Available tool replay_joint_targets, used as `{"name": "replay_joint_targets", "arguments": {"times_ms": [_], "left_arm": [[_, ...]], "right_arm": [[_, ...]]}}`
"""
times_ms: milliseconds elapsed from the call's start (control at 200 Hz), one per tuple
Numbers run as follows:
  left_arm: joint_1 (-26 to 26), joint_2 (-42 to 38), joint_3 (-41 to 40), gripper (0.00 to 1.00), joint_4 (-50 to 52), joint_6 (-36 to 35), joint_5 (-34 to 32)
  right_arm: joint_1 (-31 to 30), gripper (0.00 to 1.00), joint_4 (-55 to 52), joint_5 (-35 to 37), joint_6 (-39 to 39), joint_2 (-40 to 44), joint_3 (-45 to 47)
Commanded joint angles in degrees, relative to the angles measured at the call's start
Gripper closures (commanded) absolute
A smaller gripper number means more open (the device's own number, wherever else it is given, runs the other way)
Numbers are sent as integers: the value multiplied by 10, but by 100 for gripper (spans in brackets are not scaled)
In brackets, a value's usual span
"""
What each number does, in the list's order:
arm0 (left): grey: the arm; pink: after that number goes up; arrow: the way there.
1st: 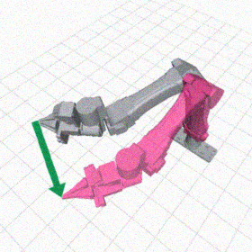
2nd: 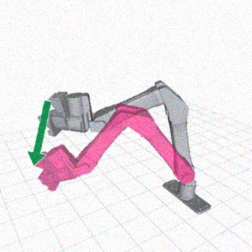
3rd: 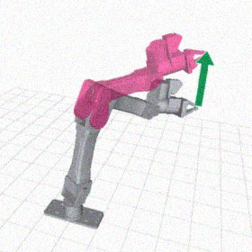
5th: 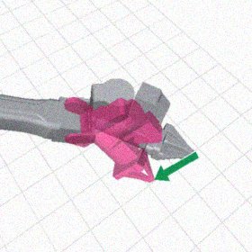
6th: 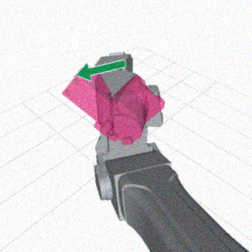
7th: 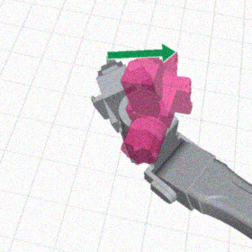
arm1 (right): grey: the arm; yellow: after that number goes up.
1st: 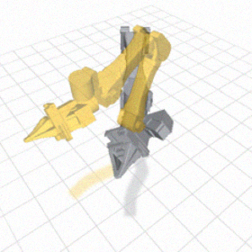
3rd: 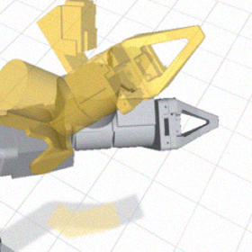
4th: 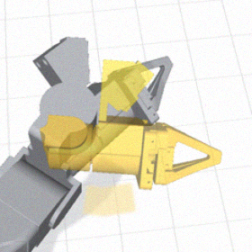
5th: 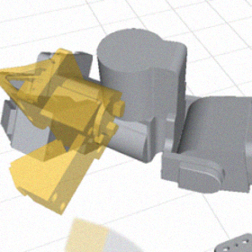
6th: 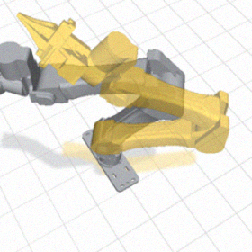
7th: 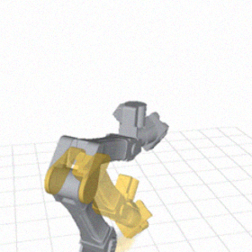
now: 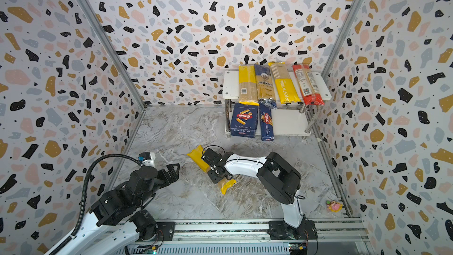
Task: Arrange pasta packages on shelves
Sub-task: Pick up the pasta bag from the center of the table.
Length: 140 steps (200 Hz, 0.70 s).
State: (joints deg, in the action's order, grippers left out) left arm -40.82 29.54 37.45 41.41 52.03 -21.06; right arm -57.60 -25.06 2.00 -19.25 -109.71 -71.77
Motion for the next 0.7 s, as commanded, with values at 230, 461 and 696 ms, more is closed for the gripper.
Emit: {"name": "replay_joint_targets", "arguments": {"times_ms": [230, 461, 696], "left_arm": [[4, 24, 26, 1, -31, -53, 34], [4, 67, 24, 1, -94, -67, 83], [4, 133, 44, 1, -160, -85, 151]], "right_arm": [[-2, 74, -37, -18, -29, 79, 58], [-1, 75, -50, -11, -54, 178, 105], [25, 79, -84, 6, -85, 318, 155]]}}
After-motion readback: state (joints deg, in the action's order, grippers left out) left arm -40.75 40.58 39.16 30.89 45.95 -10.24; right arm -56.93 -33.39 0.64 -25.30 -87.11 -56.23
